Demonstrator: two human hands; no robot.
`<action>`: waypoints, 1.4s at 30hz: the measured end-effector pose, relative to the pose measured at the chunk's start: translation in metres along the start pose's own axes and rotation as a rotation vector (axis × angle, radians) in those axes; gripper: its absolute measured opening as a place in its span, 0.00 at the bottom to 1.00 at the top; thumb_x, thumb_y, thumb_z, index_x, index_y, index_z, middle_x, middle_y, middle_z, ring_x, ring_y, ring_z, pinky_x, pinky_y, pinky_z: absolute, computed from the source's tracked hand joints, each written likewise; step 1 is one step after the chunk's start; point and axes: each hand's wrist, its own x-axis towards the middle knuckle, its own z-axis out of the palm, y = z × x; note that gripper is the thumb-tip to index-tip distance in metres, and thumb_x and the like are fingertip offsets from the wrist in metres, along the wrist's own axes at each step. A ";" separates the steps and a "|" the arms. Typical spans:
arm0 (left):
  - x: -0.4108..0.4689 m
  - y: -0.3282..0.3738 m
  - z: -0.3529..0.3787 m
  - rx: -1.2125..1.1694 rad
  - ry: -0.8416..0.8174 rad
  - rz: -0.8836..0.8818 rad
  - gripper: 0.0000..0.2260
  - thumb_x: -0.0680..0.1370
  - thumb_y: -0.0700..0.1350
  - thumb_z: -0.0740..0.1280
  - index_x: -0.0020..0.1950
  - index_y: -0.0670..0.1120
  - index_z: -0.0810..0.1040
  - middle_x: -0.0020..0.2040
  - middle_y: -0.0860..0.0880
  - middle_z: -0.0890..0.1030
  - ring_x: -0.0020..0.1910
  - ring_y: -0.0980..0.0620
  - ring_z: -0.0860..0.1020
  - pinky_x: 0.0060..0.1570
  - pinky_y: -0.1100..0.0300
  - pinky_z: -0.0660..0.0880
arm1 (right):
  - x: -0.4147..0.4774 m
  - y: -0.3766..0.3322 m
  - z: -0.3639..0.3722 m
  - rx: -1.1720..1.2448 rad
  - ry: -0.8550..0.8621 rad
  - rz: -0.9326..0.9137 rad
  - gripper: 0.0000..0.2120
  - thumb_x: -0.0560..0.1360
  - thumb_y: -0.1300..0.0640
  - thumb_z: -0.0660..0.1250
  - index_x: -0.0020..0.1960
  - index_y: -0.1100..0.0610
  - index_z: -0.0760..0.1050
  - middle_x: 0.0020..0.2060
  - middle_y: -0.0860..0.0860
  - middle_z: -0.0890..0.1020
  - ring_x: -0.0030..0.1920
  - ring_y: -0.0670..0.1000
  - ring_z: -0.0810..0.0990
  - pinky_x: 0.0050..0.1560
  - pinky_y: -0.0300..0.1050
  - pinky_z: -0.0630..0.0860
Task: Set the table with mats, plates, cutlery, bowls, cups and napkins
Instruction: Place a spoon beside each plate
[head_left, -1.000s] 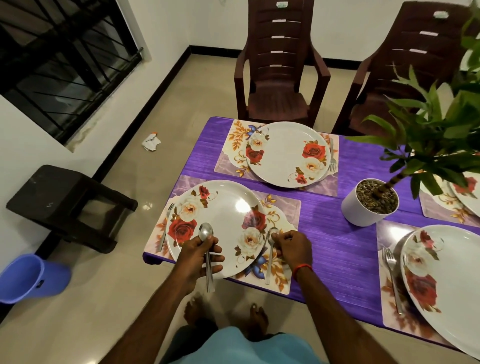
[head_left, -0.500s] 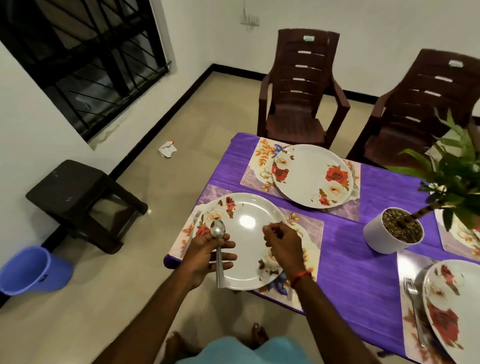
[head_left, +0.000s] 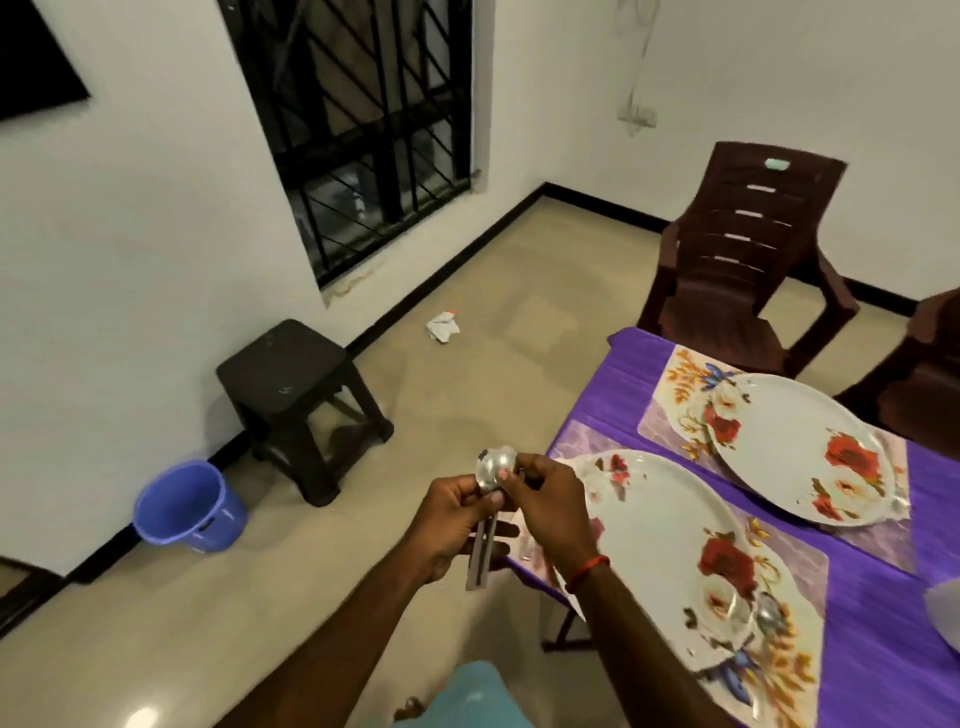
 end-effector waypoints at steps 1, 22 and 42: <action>0.000 0.002 -0.015 0.003 0.017 0.005 0.09 0.83 0.40 0.66 0.61 0.41 0.82 0.53 0.42 0.87 0.49 0.38 0.86 0.49 0.38 0.83 | 0.004 -0.005 0.015 0.003 -0.001 0.009 0.03 0.77 0.56 0.72 0.47 0.49 0.84 0.39 0.46 0.87 0.40 0.46 0.86 0.44 0.45 0.82; 0.087 0.034 -0.185 -0.101 0.193 -0.042 0.10 0.83 0.45 0.67 0.58 0.41 0.84 0.51 0.39 0.86 0.47 0.37 0.86 0.47 0.34 0.83 | 0.137 -0.057 0.180 0.371 -0.223 0.405 0.11 0.83 0.53 0.64 0.48 0.59 0.80 0.37 0.52 0.85 0.39 0.53 0.85 0.43 0.47 0.79; 0.284 0.157 -0.247 -0.029 0.179 -0.100 0.09 0.79 0.41 0.72 0.58 0.41 0.84 0.49 0.41 0.87 0.45 0.36 0.86 0.46 0.39 0.84 | 0.357 -0.088 0.211 0.482 -0.112 0.438 0.08 0.81 0.56 0.67 0.46 0.59 0.80 0.36 0.52 0.83 0.37 0.49 0.81 0.42 0.44 0.79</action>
